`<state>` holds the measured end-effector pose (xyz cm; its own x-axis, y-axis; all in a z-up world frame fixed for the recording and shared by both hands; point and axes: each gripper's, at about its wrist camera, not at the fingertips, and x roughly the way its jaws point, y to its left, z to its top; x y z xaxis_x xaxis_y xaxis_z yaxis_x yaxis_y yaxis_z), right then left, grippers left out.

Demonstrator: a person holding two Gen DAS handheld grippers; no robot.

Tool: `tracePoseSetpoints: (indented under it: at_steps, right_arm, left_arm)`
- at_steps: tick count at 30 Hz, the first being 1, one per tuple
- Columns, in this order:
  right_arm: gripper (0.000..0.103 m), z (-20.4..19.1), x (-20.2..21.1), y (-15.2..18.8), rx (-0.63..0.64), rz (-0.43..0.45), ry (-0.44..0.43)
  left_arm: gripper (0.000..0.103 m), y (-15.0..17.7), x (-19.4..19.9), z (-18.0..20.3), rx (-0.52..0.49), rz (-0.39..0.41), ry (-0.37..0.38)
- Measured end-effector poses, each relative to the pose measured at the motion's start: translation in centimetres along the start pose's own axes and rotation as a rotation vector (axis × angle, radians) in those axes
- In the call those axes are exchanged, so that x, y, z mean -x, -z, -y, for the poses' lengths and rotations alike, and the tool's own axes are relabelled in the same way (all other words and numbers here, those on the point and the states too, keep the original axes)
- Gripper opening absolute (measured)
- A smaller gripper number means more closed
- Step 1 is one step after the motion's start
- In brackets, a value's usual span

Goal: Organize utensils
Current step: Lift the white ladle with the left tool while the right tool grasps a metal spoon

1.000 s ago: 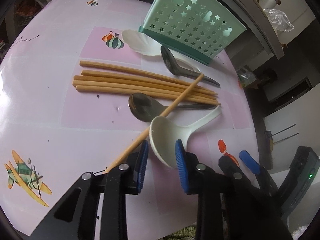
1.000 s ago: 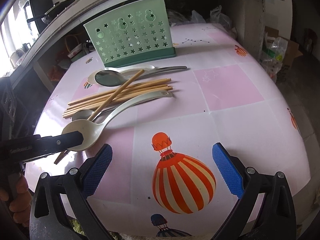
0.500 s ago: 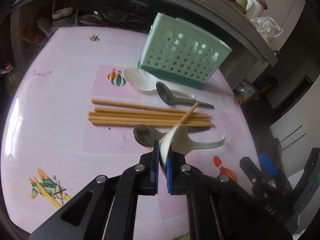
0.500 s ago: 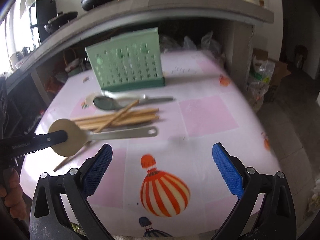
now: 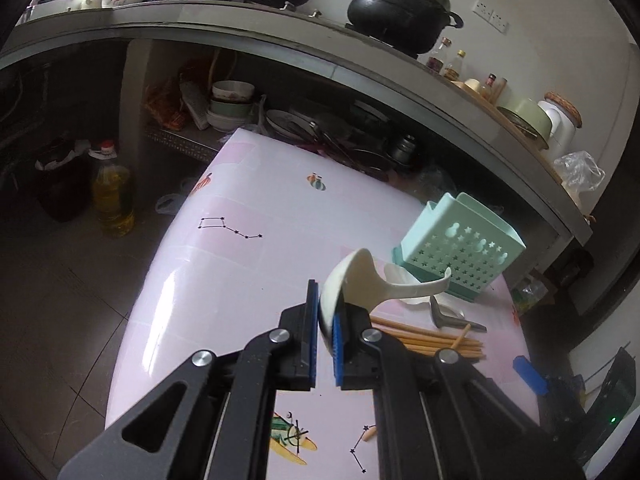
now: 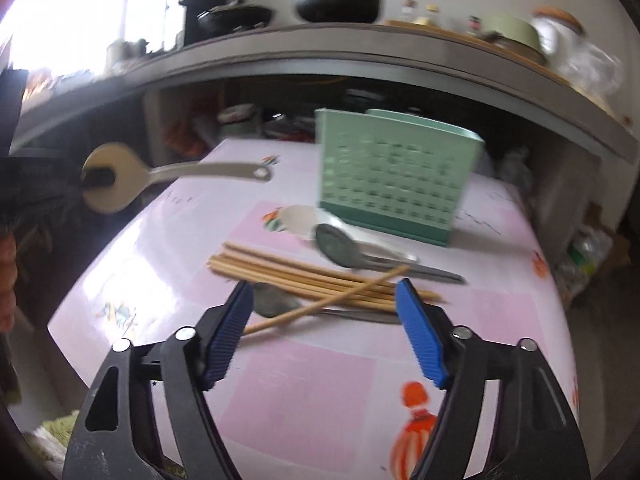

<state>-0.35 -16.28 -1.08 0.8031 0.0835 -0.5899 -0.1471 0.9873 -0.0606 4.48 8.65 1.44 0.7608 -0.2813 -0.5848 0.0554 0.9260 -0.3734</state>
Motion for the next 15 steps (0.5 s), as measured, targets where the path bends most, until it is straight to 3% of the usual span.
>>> tracePoseSetpoints:
  at_steps: [4, 9, 15]
  right_arm:
    - [0.038, -3.5, -2.8, -0.4, 0.146, -0.059, -0.006]
    - [0.034, -6.7, -5.3, 0.0, 0.305, -0.125, 0.057]
    - [0.024, -7.7, -7.1, 0.7, 0.388, -0.198, 0.121]
  left_arm:
    - [0.005, 0.0, -0.5, -1.8, 0.035, -0.014, 0.004]
    - [0.005, 0.1, -1.4, -3.3, 0.054, -0.034, 0.002]
    - [0.005, -0.1, -2.7, -4.3, 0.076, -0.056, -0.002]
